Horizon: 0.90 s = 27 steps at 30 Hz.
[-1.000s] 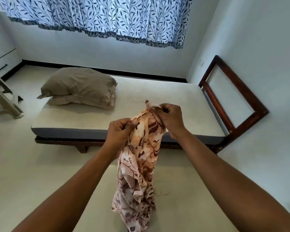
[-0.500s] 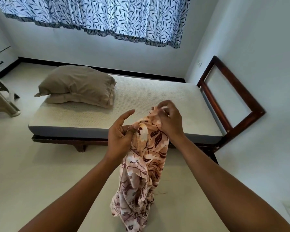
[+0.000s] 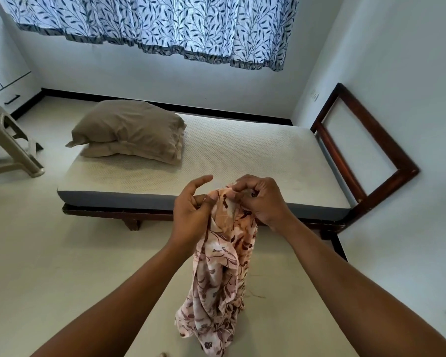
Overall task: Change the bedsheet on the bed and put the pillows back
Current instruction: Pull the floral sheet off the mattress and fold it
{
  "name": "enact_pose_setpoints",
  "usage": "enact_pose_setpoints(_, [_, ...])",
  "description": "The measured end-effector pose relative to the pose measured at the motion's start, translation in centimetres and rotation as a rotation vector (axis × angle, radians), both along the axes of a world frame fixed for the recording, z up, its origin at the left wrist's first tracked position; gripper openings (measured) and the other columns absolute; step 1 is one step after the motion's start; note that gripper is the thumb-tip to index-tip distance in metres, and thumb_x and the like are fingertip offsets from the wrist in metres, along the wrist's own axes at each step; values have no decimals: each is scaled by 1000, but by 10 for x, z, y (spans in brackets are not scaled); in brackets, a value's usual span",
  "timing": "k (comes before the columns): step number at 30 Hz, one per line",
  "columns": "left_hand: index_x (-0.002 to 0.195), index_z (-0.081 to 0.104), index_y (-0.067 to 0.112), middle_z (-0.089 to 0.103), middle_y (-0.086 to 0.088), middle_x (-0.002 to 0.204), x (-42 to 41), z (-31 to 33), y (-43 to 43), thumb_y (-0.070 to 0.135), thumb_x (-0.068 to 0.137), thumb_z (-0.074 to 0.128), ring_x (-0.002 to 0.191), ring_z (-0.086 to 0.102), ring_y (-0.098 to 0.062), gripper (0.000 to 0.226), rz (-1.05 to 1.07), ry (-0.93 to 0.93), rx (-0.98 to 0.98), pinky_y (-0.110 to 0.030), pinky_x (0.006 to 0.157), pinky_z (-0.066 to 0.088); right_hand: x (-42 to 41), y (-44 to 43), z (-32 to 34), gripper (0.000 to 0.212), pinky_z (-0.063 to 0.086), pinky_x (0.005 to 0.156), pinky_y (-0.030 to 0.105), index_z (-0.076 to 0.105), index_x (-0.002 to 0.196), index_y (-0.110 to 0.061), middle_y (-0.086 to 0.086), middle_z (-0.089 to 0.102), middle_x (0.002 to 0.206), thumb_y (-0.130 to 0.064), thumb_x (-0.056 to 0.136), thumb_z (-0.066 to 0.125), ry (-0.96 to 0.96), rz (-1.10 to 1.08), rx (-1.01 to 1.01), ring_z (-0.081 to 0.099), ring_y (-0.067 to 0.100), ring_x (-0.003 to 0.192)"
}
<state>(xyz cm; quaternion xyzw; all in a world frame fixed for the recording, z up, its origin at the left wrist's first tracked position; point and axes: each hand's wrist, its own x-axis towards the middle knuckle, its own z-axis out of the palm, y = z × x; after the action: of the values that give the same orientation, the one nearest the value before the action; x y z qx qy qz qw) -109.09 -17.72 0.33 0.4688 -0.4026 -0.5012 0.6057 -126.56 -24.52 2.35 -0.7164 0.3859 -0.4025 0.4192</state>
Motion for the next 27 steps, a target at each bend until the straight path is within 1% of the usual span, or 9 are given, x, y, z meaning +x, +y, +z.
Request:
enact_pose_setpoints(3, [130, 59, 9, 75, -21, 100, 8, 6, -1, 39, 101, 55, 93, 73, -34, 42, -164, 264, 312, -45, 85, 57, -4, 5, 2, 10, 52, 78, 22, 76, 90, 5, 10, 75, 93, -3, 85, 80, -25, 73, 54, 71, 13, 87])
enact_pose_setpoints(6, [115, 69, 2, 73, -21, 103, 17, 16, -7, 50, 95, 61, 93, 71, -32, 52, -342, 229, 447, -45, 93, 53, -7, 9, 4, 9, 56, 81, 29, 77, 92, 3, 12, 76, 95, -4, 87, 79, 0, 152, 63, 73, 24, 91])
enact_pose_setpoints(9, [112, 70, -5, 73, -23, 101, 14, 21, -11, 29, 91, 72, 86, 72, -28, 40, -358, 243, 363, -36, 80, 60, -7, 11, 9, 9, 58, 84, 35, 77, 93, 3, 12, 76, 97, -4, 88, 78, 6, 178, 43, 73, 28, 94])
enact_pose_setpoints(12, [109, 70, -7, 74, -18, 93, 10, 23, -14, 15, 84, 72, 78, 73, -22, 33, -316, 288, 278, -29, 66, 60, -9, 8, 13, 11, 59, 87, 38, 76, 94, 4, 13, 77, 100, -4, 87, 78, -32, 141, 38, 73, 29, 99])
enact_pose_setpoints(17, [115, 72, 2, 72, -21, 111, 17, 23, -16, 6, 82, 72, 93, 73, -25, 33, -416, 244, 264, -36, 80, 61, -11, 2, 22, 13, 59, 86, 36, 75, 96, 7, 12, 77, 103, 1, 86, 76, -221, -45, 57, 73, 26, 99])
enact_pose_setpoints(20, [118, 69, -4, 70, -27, 117, 24, 27, -16, 3, 91, 67, 100, 70, -30, 27, -532, 51, 268, -35, 88, 58, -12, -1, 26, 15, 60, 86, 39, 73, 100, 11, 19, 75, 107, 9, 86, 72, -304, -48, 119, 72, 30, 104])
enact_pose_setpoints(23, [111, 69, -2, 71, -25, 110, 27, 36, -22, 3, 90, 65, 95, 67, -29, 22, -529, -209, 219, -37, 87, 51, -7, -3, 29, 14, 61, 83, 38, 72, 102, 12, 19, 74, 109, 8, 88, 71, -302, -6, 145, 72, 28, 102])
enact_pose_setpoints(24, [109, 68, 0, 72, -21, 105, 27, 41, -24, 3, 89, 67, 93, 67, -27, 20, -511, -221, 181, -35, 85, 51, -4, -3, 31, 14, 61, 81, 36, 71, 102, 12, 18, 74, 109, 7, 89, 70, -312, 8, 162, 72, 27, 100])
enact_pose_setpoints(27, [112, 66, 2, 71, -20, 103, 26, 51, -33, 5, 82, 76, 91, 69, -27, 31, -454, -20, 114, -36, 81, 57, 3, -6, 40, 10, 61, 77, 34, 73, 98, 8, 16, 75, 102, 3, 90, 70, -296, 57, 156, 71, 26, 93])
